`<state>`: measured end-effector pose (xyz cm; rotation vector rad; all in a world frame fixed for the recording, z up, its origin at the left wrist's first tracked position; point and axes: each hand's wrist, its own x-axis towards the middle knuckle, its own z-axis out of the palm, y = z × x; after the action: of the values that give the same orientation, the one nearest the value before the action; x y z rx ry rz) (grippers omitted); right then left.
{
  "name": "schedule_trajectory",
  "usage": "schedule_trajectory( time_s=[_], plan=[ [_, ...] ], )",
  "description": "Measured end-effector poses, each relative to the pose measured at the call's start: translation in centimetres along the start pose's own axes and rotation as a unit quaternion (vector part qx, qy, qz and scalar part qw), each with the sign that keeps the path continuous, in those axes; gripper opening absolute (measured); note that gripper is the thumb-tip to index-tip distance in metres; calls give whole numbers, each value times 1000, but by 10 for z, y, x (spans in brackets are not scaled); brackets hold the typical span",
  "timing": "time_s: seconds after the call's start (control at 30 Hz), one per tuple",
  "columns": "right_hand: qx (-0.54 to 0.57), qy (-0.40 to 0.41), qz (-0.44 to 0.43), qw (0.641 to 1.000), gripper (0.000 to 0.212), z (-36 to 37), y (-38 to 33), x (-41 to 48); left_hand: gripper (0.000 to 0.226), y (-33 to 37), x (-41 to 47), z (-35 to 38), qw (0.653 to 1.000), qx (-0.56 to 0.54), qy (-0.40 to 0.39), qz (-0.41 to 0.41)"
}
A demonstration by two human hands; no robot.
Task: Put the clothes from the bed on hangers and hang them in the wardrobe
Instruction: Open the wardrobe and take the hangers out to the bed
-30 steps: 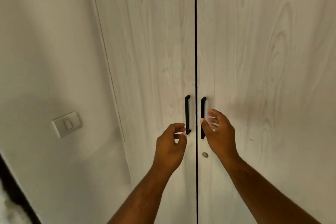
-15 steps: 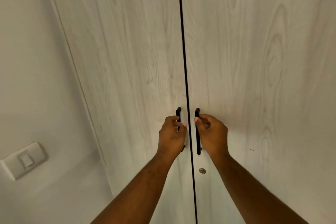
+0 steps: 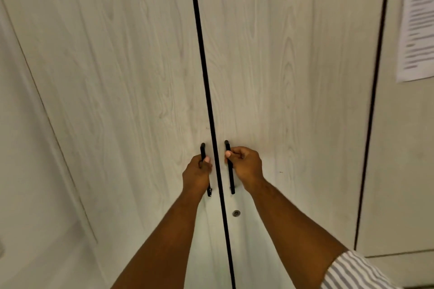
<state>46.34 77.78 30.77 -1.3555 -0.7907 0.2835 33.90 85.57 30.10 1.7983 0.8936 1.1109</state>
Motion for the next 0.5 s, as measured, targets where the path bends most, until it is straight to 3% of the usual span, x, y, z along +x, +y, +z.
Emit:
schedule_trajectory(
  time_s=[0.2,0.5],
  plan=[
    [45,20,4,999,7,-18,-9,-53,35,-1,-50,-32,996,-74,15,39],
    [88,38,2,995,17,-55,-31,-125,36,4,-110,-68,992,-126,29,1]
  ],
)
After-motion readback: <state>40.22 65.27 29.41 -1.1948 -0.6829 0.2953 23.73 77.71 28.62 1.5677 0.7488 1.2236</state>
